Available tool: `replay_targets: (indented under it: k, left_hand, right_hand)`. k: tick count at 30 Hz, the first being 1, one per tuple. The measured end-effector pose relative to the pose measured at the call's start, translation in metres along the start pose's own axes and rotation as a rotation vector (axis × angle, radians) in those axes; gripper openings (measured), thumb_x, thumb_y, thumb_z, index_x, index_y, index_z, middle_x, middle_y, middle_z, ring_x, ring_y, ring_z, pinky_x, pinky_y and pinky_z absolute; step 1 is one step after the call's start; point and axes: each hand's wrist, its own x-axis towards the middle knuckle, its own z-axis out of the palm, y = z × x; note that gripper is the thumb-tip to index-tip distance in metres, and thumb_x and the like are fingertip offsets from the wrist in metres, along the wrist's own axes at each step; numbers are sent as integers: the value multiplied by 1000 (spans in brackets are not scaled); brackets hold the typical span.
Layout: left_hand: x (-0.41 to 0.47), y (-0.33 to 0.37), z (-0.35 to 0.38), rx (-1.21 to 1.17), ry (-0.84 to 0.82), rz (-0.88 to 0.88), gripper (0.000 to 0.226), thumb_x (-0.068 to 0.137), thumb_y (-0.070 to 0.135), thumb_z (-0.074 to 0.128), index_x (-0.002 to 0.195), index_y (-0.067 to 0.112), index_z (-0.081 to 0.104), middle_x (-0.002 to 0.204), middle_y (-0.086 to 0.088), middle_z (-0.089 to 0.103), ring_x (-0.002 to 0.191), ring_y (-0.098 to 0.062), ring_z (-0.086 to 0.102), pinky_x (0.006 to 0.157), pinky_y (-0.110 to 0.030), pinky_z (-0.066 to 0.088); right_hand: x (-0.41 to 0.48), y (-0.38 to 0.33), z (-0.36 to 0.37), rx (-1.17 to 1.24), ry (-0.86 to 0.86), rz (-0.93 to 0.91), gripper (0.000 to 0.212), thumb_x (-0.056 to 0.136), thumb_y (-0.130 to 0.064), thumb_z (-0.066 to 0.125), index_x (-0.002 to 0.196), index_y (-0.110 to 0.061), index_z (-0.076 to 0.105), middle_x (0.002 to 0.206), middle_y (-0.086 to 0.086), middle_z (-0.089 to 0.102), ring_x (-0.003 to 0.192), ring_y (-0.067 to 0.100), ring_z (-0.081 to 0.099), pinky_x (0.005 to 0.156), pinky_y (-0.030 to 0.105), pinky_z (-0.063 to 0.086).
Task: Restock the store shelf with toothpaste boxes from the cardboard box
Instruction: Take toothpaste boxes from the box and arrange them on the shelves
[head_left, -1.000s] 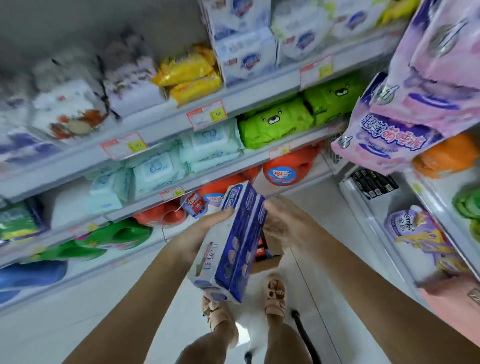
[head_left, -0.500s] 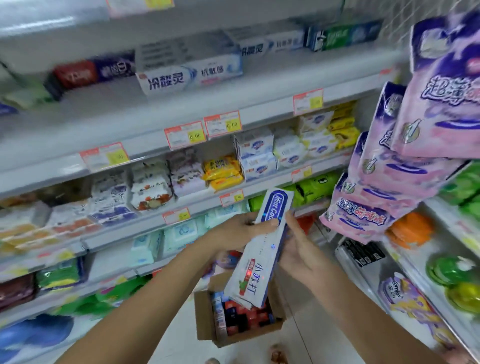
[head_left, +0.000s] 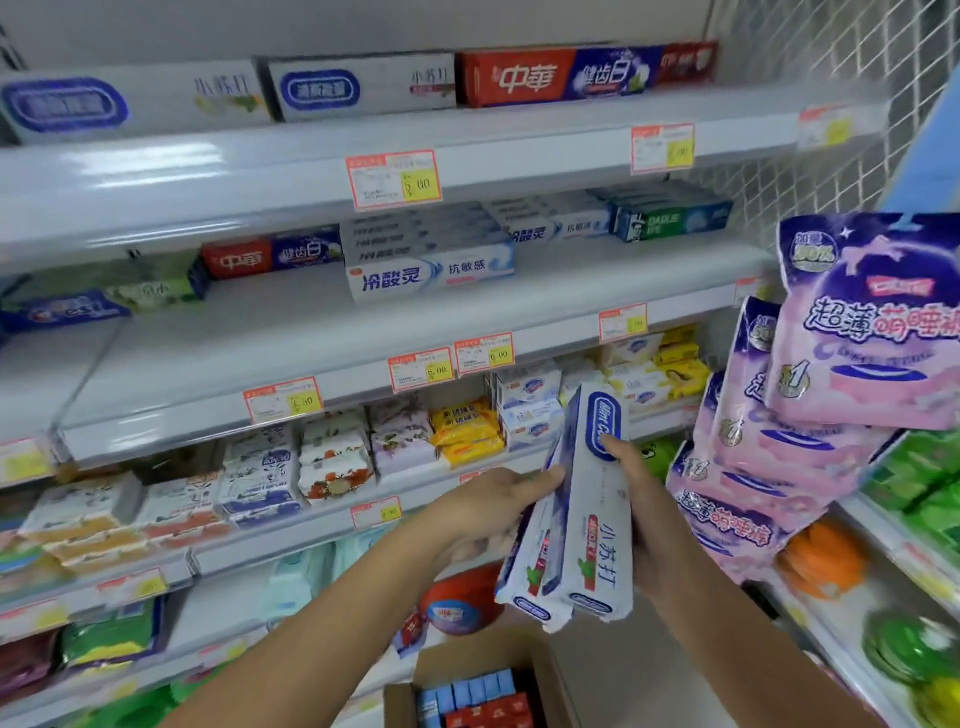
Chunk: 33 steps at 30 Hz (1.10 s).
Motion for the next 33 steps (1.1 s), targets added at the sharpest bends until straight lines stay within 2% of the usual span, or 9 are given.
replay_targets:
  k: [3, 8, 11, 15, 19, 23, 27, 30, 33]
  left_hand:
    - [-3, 0, 0, -234, 18, 49, 53, 82, 51, 60, 106, 5, 69, 102, -5, 73, 92, -18, 69, 91, -33, 52]
    - [-4, -1, -10, -347, 39, 111, 30, 83, 23, 69, 103, 3, 58, 94, -9, 72, 71, -13, 70, 65, -24, 56]
    - [-7, -2, -21, -377, -6, 117, 8, 88, 10, 63, 96, 8, 65, 93, -8, 73, 75, -15, 70, 73, -32, 59]
    - [-8, -6, -32, -420, 0, 129, 10, 87, 4, 63, 94, 11, 63, 98, -12, 71, 87, -24, 67, 88, -40, 52]
    - [-9, -4, -36, -449, 46, 147, 19, 85, 1, 64, 101, 8, 58, 91, -9, 73, 82, -24, 68, 80, -40, 53]
    - [-12, 1, -37, -476, 4, 169, 27, 86, -1, 62, 111, 6, 56, 95, -8, 74, 86, -24, 68, 83, -42, 55]
    - [-11, 5, -41, -533, -35, 169, 38, 88, 2, 61, 124, 0, 51, 104, -12, 72, 87, -23, 69, 70, -38, 57]
    - [-10, 8, -40, -591, -47, 168, 31, 91, 4, 57, 121, -2, 53, 101, -12, 72, 83, -21, 70, 68, -37, 57]
    - [-12, 13, -36, -619, -44, 180, 23, 92, 4, 54, 115, 1, 56, 98, -10, 72, 79, -18, 70, 70, -37, 58]
  right_hand:
    - [-3, -7, 6, -119, 52, -3, 42, 86, -49, 58, 107, -14, 68, 100, 21, 70, 85, 37, 69, 86, 51, 54]
    - [-6, -16, 11, -218, 121, -83, 35, 91, -39, 57, 105, -9, 69, 89, 17, 73, 76, 33, 68, 80, 46, 53]
    - [-10, -24, 5, -169, 120, -81, 35, 89, -39, 59, 105, -8, 69, 81, 12, 73, 67, 28, 67, 76, 41, 51]
    - [-14, -33, -4, -126, 137, -94, 42, 85, -45, 61, 106, -9, 69, 77, 11, 70, 59, 25, 66, 63, 33, 54]
    - [-17, -37, 2, -144, 119, -136, 33, 88, -42, 58, 91, -11, 69, 66, 8, 70, 50, 21, 65, 51, 27, 52]
    - [-15, -37, 10, -188, 105, -181, 31, 89, -41, 58, 94, -13, 70, 74, 10, 72, 60, 23, 67, 63, 34, 53]
    - [-15, -37, 19, -190, 100, -195, 32, 90, -40, 57, 101, -13, 69, 80, 10, 73, 64, 23, 68, 63, 34, 54]
    - [-15, -36, 28, -174, 74, -201, 33, 93, -35, 54, 110, -10, 66, 92, 14, 73, 70, 24, 70, 65, 36, 56]
    - [-14, -36, 35, -203, 89, -210, 35, 94, -35, 52, 115, -10, 64, 102, 17, 71, 85, 31, 69, 78, 44, 55]
